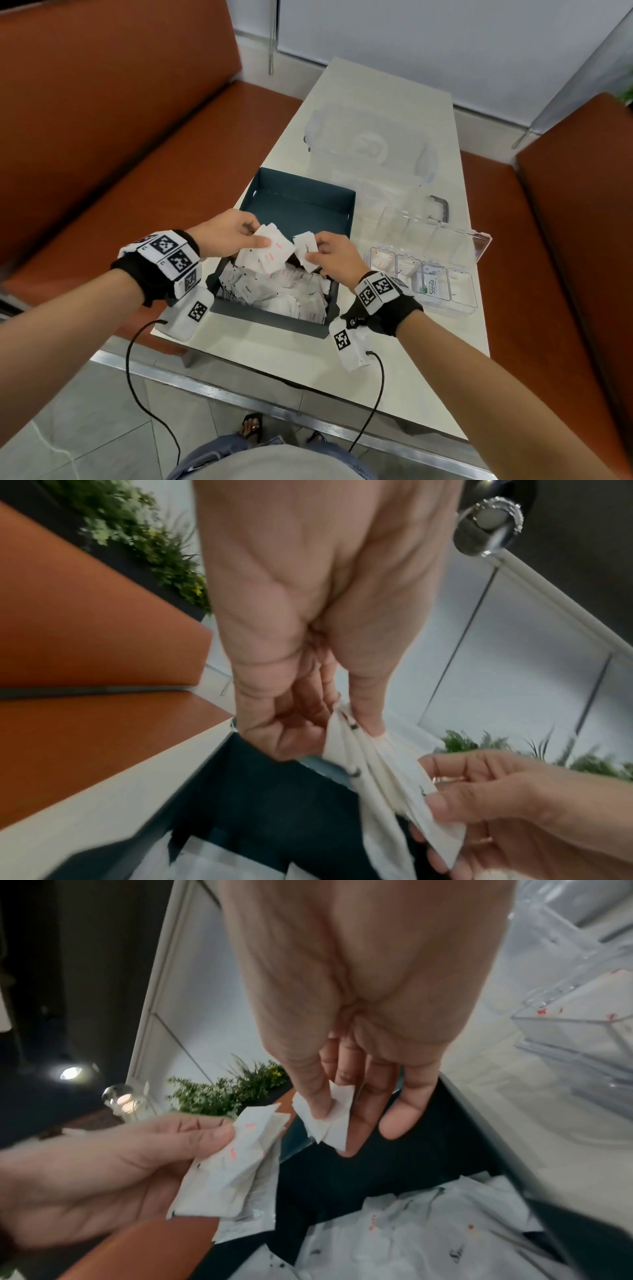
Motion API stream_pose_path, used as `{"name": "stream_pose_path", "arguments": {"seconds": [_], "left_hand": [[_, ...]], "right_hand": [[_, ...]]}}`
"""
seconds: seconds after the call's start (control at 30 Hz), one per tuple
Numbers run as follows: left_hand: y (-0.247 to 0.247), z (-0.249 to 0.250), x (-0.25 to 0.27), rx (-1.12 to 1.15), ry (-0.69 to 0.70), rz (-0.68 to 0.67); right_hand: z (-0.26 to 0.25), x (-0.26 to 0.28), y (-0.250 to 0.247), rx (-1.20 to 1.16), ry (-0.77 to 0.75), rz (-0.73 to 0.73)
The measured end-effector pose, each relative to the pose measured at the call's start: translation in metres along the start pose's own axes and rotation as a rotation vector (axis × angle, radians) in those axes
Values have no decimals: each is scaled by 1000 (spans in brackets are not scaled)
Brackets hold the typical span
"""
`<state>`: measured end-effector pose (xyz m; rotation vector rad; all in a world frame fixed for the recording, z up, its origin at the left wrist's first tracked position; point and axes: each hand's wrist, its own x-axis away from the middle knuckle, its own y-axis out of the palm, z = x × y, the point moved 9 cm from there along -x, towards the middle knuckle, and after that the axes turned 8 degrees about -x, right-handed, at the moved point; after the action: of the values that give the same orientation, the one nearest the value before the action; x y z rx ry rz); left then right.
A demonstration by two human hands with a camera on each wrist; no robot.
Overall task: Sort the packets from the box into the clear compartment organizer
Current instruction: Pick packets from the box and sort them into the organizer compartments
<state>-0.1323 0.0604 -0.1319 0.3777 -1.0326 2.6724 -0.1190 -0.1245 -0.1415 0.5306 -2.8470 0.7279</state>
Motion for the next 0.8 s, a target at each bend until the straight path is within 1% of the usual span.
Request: {"name": "stream_pose_path", "arguments": {"seconds": [0.07,0.13,0.23,0.3,0.4,0.47,0.57,0.67,0.73,0.8], "left_hand": [[-2,-3,1,130,-40,22],[0,-4,3,279,-79,16],[9,-3,8,525,-137,-16],[12,-1,8,635,-149,0],[16,0,8,726,-146,51],[22,2,7,765,-137,58],[34,10,5,803,-129,45],[42,20,2,894,-141,53],[47,29,0,978,-124,17],[54,38,-1,1064,-104,-49]], "right_hand": [[2,2,-3,-133,47,3],[4,3,-5,-255,86,2],[1,7,-13,-406,101,27],[-4,11,-19,-493,103,62],[-11,15,-27,-597,99,103],[-14,19,-26,-642,119,85],[-19,23,-15,-714,140,20],[-18,24,-11,-731,139,53],[-18,24,-12,-746,133,90],[-19,24,-14,-749,123,111]]}}
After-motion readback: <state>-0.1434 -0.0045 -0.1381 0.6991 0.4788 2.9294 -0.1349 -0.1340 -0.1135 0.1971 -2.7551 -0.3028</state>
